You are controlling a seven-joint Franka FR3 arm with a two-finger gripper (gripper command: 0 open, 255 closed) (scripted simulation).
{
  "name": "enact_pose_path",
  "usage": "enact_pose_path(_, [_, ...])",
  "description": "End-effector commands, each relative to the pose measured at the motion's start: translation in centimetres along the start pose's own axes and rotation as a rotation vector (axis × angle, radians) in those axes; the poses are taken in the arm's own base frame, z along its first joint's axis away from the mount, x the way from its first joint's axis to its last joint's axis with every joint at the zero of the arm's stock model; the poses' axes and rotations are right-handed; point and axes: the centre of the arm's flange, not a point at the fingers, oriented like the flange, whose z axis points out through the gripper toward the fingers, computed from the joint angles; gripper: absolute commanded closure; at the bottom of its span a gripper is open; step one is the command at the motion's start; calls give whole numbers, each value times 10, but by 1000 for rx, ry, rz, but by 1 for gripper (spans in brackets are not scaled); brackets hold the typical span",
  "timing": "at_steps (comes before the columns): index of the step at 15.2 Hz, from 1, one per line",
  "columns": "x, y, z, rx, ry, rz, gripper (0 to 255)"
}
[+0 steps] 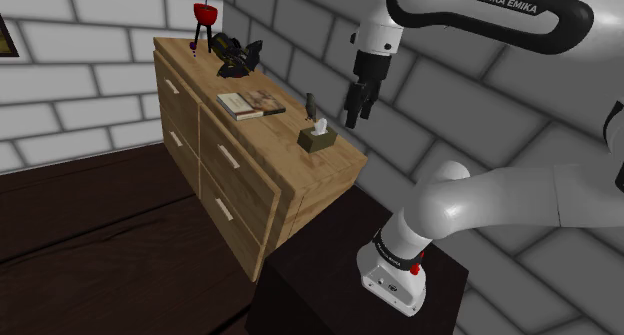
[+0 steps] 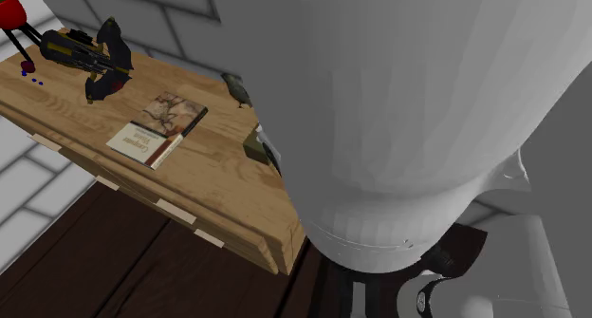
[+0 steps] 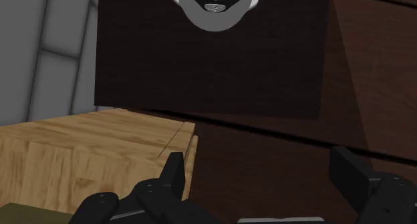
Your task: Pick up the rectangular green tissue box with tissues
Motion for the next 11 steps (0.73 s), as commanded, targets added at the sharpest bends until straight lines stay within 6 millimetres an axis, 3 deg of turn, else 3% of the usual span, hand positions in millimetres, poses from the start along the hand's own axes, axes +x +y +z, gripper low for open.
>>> enact_pose_path(1, [0, 0, 0, 0, 0, 0, 0])
enact_pose_path(11, [102, 65, 48, -54, -22, 169, 0])
